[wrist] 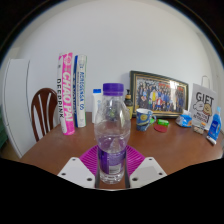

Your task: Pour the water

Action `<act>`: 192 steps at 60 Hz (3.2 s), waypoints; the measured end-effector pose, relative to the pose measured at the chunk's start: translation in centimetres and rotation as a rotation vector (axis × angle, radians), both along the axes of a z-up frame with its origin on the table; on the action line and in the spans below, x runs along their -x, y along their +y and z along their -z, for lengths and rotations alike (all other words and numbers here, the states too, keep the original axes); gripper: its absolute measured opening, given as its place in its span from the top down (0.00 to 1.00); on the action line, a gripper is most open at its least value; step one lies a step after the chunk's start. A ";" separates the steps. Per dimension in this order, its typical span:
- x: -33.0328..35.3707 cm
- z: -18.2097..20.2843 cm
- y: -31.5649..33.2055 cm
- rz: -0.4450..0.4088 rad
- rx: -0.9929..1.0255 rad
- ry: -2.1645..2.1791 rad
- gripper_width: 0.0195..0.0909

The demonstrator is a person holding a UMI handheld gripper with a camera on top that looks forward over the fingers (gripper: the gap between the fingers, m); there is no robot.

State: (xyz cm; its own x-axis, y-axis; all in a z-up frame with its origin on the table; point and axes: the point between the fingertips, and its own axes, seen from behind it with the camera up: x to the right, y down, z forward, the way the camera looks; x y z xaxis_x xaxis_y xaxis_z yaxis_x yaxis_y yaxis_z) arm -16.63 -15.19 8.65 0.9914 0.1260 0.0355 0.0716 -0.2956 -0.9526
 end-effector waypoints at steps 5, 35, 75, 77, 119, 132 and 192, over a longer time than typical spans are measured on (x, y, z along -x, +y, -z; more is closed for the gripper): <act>0.5 -1.2 0.7 0.009 -0.002 0.041 0.80; 3.9 -15.3 17.2 0.037 -0.061 0.788 0.80; 0.2 -11.6 29.4 0.191 0.195 1.941 0.81; 0.2 -11.3 29.5 0.191 0.200 1.930 0.80; -9.1 -22.0 30.4 -0.015 -0.091 0.655 0.81; -18.7 -20.5 31.7 0.050 -0.206 0.187 0.81; -26.1 0.0 29.6 0.078 0.086 0.044 0.07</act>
